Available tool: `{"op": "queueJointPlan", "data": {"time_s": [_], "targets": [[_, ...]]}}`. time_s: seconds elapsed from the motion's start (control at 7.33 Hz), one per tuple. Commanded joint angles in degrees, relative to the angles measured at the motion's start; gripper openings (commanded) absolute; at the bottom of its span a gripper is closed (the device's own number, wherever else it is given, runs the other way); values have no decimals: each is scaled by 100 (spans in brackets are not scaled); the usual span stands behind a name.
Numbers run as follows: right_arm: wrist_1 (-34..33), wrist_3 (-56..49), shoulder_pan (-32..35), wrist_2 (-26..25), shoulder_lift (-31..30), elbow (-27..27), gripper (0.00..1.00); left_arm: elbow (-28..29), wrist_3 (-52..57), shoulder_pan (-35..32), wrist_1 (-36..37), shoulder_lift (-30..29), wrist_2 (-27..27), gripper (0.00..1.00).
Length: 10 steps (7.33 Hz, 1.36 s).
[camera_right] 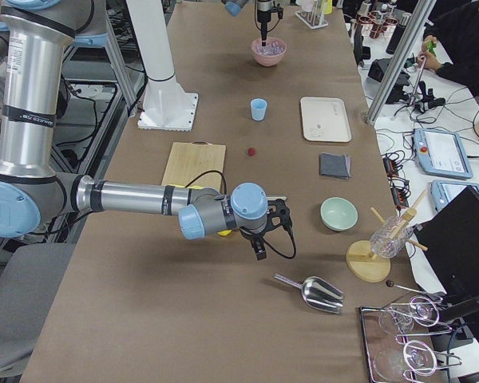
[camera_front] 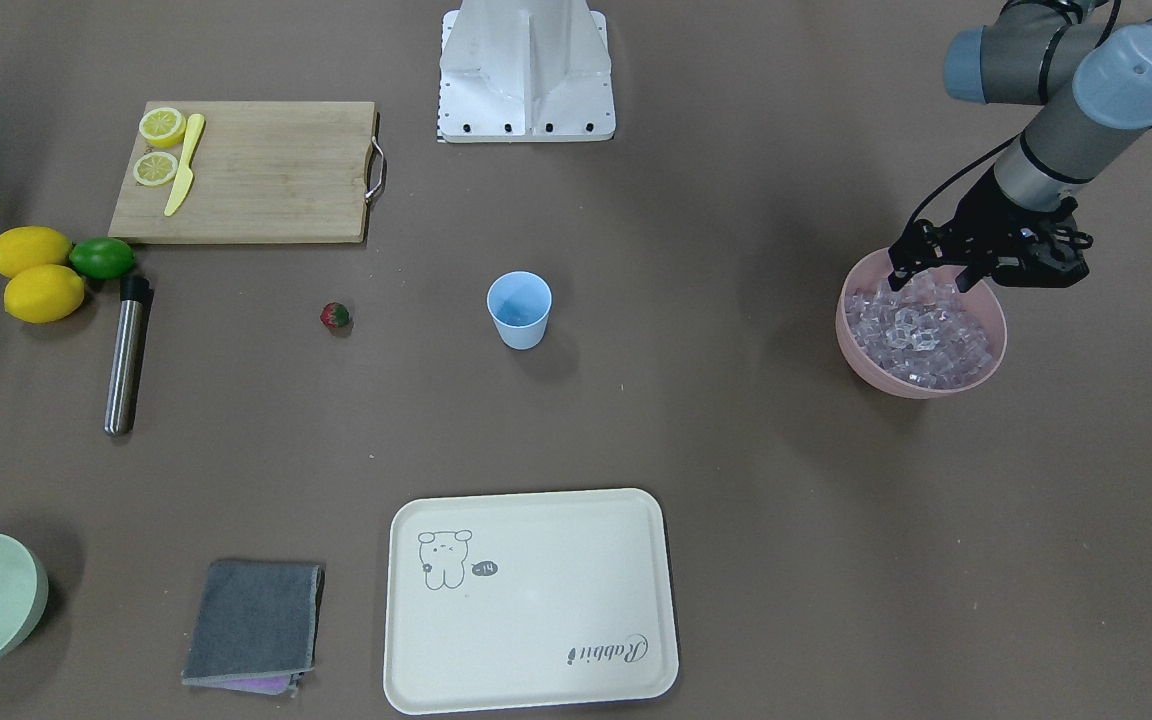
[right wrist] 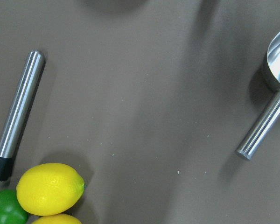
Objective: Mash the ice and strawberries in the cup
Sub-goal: 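Close the left gripper on another ice cube in the bowl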
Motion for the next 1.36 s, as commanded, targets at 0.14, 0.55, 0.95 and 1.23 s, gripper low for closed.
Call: {"op": "queueJointPlan", "data": {"time_s": [0.14, 0.55, 0.95, 1.23], "targets": [[1, -12, 0, 0, -39, -2, 100, 23, 841, 102, -57, -54, 465, 93], [-8, -12, 0, 0, -39, -2, 100, 137, 850, 549, -57, -476, 974, 89], [-8, -12, 0, 0, -39, -2, 100, 208, 1200, 560, -66, -468, 975, 86], [-8, -3, 0, 0, -39, -2, 100, 225, 1054, 394, 13, -468, 705, 86]]}}
